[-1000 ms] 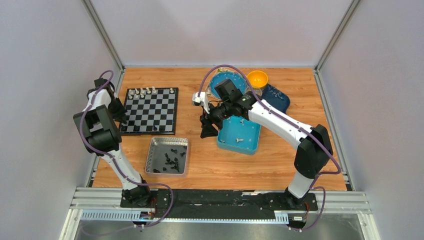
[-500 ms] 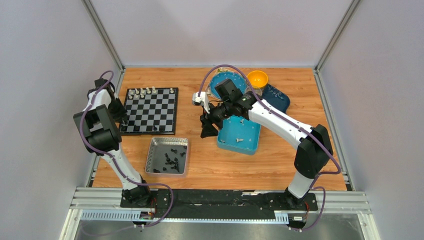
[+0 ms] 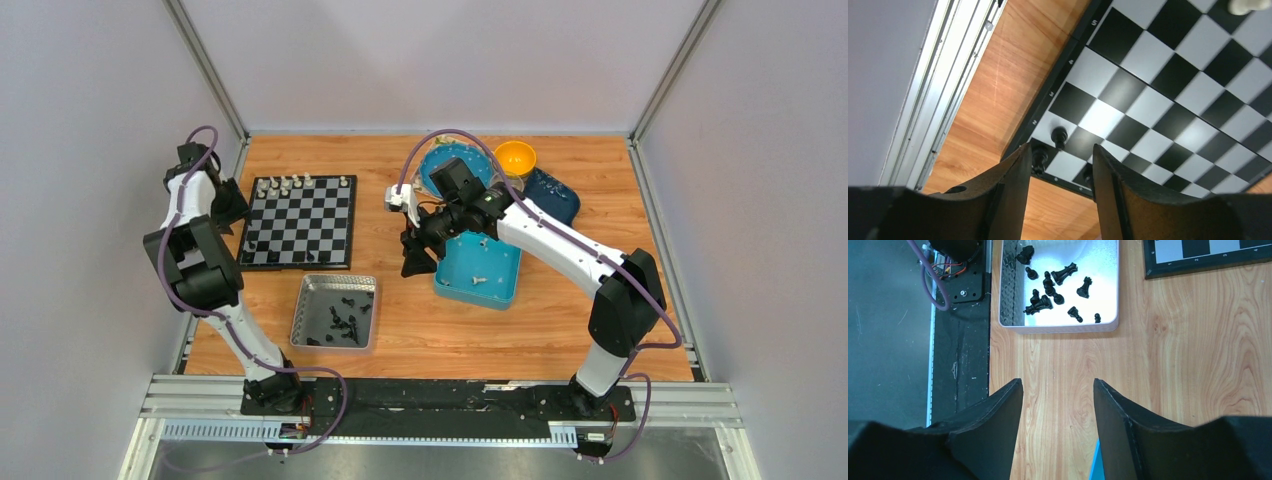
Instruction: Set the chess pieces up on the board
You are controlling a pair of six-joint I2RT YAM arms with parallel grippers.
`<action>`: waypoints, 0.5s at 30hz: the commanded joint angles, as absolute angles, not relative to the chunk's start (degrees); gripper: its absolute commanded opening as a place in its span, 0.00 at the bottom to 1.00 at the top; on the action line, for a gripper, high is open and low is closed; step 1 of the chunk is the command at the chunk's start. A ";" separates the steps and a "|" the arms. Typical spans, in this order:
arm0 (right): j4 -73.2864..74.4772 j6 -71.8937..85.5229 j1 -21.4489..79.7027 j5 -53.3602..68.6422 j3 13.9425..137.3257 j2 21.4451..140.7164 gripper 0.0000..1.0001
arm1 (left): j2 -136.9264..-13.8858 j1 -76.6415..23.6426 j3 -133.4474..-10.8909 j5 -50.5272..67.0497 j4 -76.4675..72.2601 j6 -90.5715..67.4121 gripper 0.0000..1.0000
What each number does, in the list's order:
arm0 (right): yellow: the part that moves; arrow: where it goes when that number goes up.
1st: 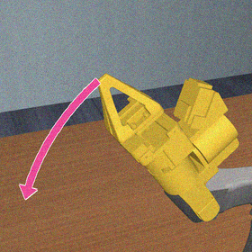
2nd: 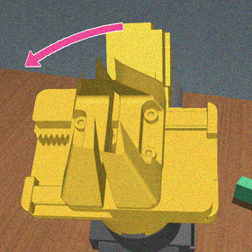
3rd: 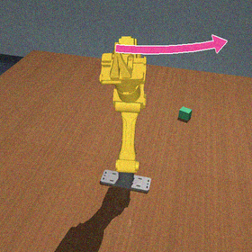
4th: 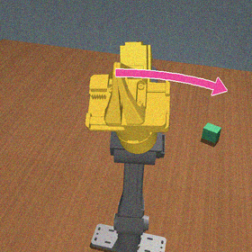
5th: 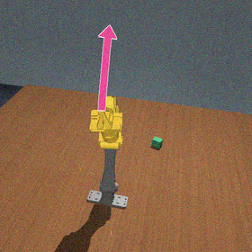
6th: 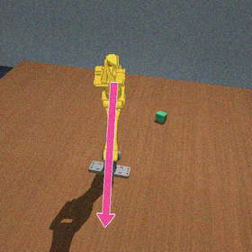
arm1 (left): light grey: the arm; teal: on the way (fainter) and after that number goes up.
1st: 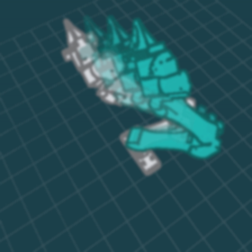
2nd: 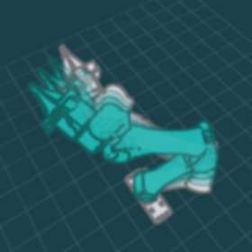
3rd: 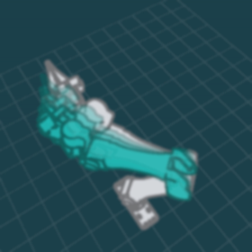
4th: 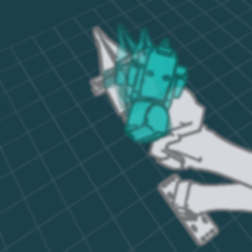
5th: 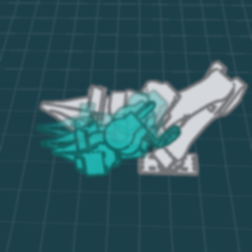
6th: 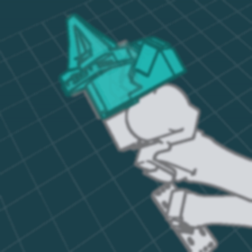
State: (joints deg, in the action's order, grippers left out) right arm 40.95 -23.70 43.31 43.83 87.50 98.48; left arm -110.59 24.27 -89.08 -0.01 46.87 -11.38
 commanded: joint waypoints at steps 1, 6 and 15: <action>42.97 -27.94 43.15 47.37 89.39 97.30 0.58 | -98.21 24.87 -88.34 5.35 45.01 -10.46 0.62; 49.81 -42.57 43.15 53.16 87.63 96.07 0.59 | -86.68 24.96 -76.06 18.87 38.69 -13.35 0.69; 71.95 -76.97 44.03 59.06 92.72 100.36 0.62 | -64.89 17.15 -52.95 33.66 34.20 -16.87 0.78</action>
